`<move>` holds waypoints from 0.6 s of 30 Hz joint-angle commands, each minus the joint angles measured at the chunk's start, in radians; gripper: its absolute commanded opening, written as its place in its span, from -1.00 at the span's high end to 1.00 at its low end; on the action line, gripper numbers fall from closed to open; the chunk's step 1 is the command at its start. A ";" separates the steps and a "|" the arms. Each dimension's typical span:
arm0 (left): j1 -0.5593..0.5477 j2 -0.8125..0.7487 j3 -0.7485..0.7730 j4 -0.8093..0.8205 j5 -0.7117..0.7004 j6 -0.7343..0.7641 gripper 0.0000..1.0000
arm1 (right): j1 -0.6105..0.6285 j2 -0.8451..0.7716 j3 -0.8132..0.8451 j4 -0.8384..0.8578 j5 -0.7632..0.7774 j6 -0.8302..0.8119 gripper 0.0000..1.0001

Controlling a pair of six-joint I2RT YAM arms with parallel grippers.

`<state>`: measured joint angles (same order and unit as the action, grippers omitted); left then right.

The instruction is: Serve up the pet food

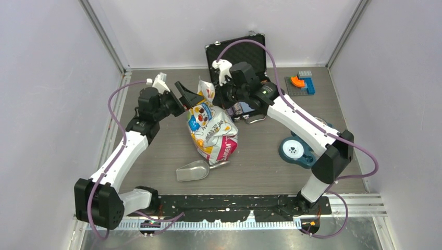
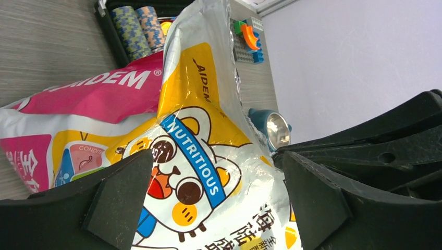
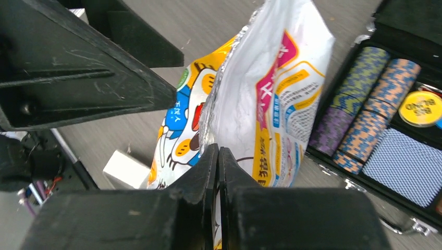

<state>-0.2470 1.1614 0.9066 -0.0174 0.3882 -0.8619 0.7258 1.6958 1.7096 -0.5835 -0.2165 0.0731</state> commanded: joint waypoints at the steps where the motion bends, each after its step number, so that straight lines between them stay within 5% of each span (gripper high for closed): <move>1: -0.017 0.019 0.067 0.105 0.049 -0.032 -0.98 | -0.007 -0.091 -0.075 0.084 0.162 0.059 0.89; 6: -0.056 0.074 0.134 0.103 0.062 -0.029 -0.94 | -0.007 -0.091 -0.092 0.103 0.129 0.096 0.90; 18: -0.120 0.131 0.195 0.050 0.020 0.005 -0.84 | -0.007 -0.183 -0.263 0.268 0.374 0.283 0.89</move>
<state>-0.3489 1.2903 1.0451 0.0311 0.4202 -0.8825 0.7273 1.5570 1.4963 -0.3847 0.0418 0.2867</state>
